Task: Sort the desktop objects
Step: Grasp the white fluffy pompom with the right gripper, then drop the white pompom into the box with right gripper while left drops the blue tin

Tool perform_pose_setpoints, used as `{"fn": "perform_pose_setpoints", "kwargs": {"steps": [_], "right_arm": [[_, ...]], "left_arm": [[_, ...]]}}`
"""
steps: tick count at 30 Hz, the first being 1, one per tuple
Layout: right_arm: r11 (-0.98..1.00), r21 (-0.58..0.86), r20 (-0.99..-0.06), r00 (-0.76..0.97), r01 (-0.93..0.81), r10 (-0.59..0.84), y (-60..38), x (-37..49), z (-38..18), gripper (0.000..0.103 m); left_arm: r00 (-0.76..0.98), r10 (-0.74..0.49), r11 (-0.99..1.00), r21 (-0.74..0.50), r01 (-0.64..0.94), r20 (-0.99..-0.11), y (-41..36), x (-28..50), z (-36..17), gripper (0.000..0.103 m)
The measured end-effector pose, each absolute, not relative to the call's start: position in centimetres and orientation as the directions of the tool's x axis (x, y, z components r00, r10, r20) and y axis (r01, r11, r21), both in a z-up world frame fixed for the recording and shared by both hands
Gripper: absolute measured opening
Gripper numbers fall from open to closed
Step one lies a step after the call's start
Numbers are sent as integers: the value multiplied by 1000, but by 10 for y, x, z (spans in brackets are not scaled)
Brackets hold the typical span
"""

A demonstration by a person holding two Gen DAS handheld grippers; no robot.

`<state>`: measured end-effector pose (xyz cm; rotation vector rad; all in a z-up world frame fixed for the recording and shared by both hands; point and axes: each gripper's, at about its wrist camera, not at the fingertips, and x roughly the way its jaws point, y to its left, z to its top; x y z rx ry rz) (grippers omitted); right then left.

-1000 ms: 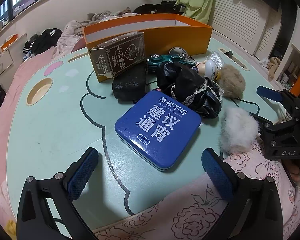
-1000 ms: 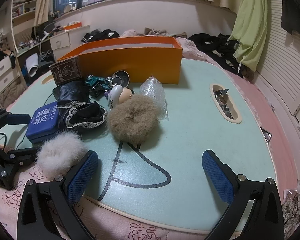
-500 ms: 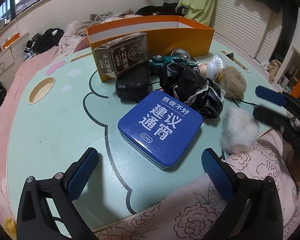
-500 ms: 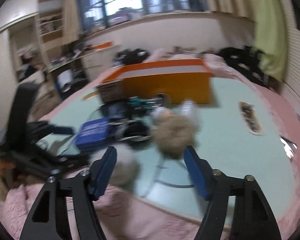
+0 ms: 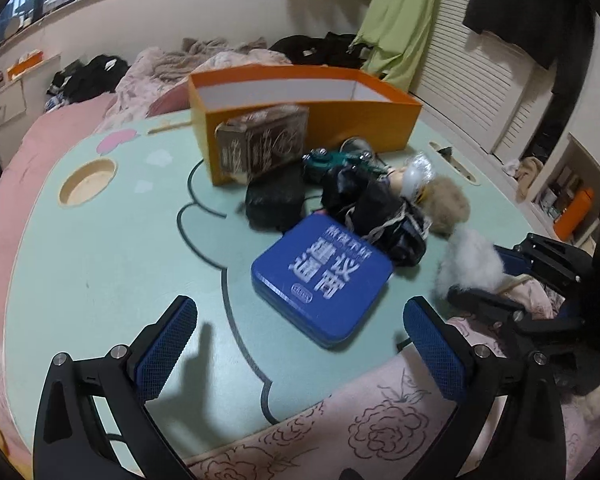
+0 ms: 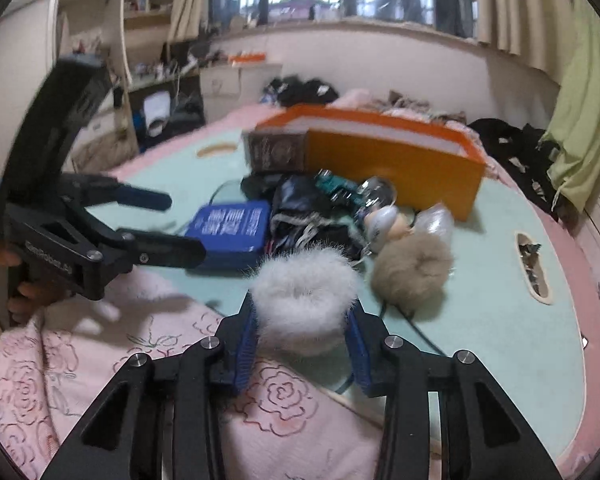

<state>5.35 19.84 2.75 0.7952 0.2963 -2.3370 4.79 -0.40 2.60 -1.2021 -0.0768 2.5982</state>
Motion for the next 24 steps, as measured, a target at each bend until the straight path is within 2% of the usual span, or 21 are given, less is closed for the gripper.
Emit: {"fn": "perform_pose_setpoints", "kwargs": {"steps": [5, 10, 11, 14, 17, 24], "right_arm": [[-790, 60, -590, -616, 611, -521, 212, 44, 31, 39], [-796, 85, -601, -607, 599, -520, 215, 40, 30, 39], [-797, 85, -601, -607, 598, -520, 216, 43, 28, 39], [-799, 86, -601, -609, 595, -518, 219, 44, 27, 39], [-802, 97, -603, -606, 590, -519, 221, 42, 27, 39], [-824, 102, -586, -636, 558, -503, 228, 39, 34, 39]], "left_arm": [[-617, 226, -946, -19, -323, -754, 18, 38, 30, 103], [-547, 253, -906, 3, -424, -798, 35, 14, 17, 103], [-530, 252, -903, 0, -429, -810, 36, 10, 13, 100], [-525, 312, -886, -45, -461, -792, 34, 14, 14, 79], [-529, 327, -876, -41, -481, -783, 34, 25, 15, 70], [-594, 361, -888, -71, -454, -719, 24, 46, 32, 66]]}}
